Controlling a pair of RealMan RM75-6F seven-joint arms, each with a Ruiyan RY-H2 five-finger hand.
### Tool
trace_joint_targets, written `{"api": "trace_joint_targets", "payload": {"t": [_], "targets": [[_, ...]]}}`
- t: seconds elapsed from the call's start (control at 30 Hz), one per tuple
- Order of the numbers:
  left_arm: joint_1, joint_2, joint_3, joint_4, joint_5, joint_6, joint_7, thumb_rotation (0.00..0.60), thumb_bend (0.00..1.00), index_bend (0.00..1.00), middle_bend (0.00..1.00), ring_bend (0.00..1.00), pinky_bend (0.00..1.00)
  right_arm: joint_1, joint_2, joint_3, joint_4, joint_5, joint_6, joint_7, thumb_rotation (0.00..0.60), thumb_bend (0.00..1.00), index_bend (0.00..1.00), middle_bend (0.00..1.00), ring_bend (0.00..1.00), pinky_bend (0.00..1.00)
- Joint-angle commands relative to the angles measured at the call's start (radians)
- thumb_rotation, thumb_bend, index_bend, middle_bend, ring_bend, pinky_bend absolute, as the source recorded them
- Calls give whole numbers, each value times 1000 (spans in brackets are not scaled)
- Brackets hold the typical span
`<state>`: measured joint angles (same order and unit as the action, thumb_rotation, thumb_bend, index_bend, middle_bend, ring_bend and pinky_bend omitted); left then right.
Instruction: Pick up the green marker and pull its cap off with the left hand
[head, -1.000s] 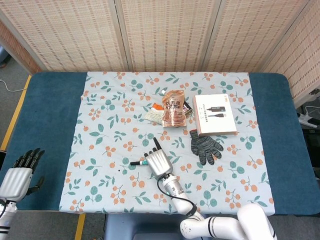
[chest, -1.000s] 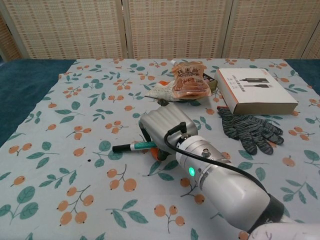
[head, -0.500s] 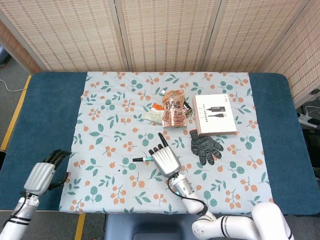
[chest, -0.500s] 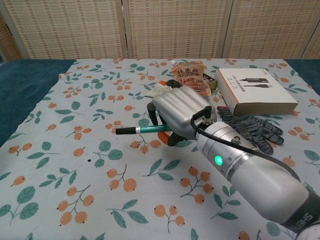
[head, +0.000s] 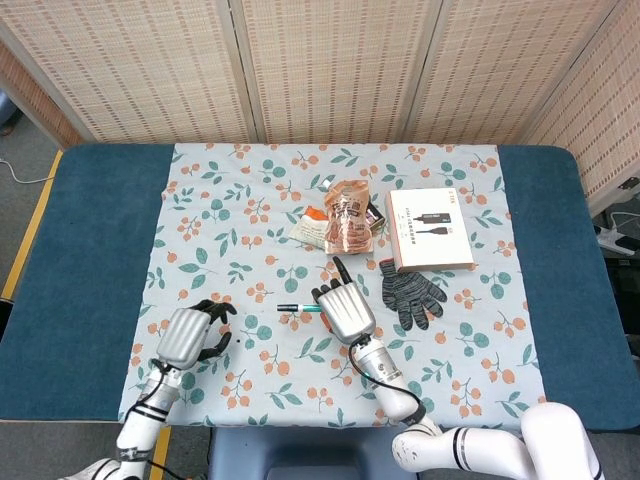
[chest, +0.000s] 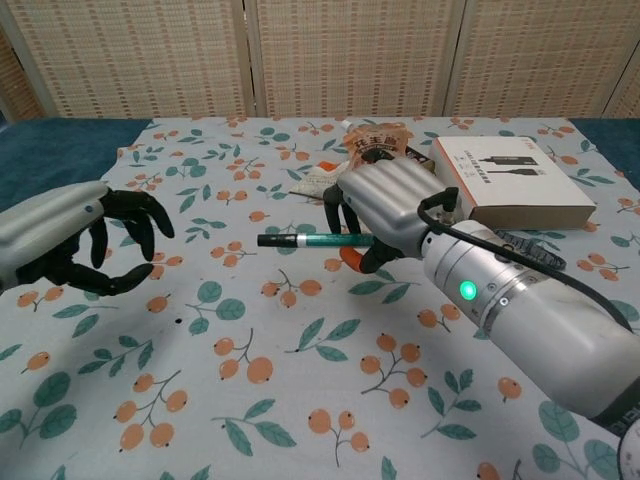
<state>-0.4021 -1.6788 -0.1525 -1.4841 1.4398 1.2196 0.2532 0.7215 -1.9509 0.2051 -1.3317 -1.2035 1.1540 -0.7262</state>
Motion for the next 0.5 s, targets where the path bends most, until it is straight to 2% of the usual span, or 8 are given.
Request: {"api": "trace_joint_targets", "payload": {"t": [0.03,0.23,0.5], "targets": [[-41,-67,-45,31,-41,1,44,600,376,375,496,366,612,4,-9,4,2,2,-1,1,600,401,994,761,430,46],[-74,-126,-62,81,-82,-22,34,600,372,386,524,387,627,15,-44,23,18,11,-2,6,600,401,994,761,431,54],[-101,-161,-57,106,-100,-30,66,600,367,412,537,392,628,34,-85,43,40,24,-5,-7,600,401,994,761,431,54]]}}
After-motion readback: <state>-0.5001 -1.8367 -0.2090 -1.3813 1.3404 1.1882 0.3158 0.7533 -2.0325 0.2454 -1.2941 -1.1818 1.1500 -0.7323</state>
